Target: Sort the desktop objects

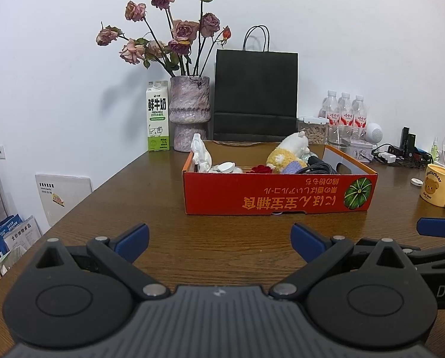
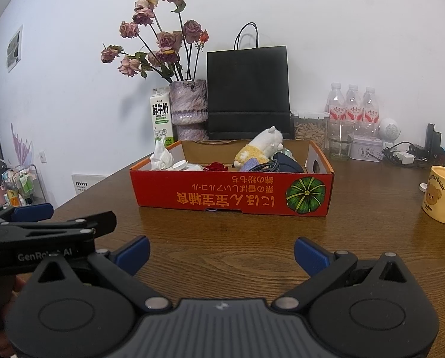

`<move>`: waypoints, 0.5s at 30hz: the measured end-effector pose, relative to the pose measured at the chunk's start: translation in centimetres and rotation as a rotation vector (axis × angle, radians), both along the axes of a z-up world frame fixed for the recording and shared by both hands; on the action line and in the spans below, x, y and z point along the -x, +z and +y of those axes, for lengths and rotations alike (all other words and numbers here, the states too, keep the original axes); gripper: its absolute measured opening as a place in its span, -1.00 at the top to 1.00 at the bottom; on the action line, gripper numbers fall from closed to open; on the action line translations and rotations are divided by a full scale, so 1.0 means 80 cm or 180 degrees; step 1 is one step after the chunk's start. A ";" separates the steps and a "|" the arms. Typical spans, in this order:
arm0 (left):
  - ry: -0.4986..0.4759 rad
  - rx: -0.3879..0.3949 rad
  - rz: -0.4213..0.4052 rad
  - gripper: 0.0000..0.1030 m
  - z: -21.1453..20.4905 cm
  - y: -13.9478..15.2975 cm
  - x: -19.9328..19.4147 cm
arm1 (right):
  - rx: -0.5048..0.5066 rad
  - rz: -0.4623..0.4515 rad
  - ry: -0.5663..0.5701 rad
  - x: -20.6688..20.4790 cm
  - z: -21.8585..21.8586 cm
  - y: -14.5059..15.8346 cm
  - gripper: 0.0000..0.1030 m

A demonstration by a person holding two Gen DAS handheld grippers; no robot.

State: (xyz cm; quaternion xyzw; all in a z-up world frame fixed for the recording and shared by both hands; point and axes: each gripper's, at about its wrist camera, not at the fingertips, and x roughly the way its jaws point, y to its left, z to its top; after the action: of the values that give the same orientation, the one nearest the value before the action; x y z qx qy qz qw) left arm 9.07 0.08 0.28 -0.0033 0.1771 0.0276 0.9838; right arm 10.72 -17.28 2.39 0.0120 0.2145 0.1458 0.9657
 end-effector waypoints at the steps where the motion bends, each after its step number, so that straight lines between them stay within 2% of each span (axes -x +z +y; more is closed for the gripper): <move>1: 0.0000 0.0000 -0.0001 -1.00 0.000 0.000 0.000 | -0.0001 0.0000 0.0000 0.000 -0.001 0.000 -1.00; 15: 0.0011 -0.0024 -0.0020 -1.00 -0.001 0.001 0.001 | 0.0011 -0.0002 -0.0005 0.000 0.000 0.001 -1.00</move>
State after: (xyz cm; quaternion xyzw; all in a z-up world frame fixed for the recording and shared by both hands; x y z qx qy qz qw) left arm 8.98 -0.03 0.35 0.0000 0.1738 0.0300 0.9843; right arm 10.72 -17.28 2.44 0.0105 0.2144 0.1446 0.9659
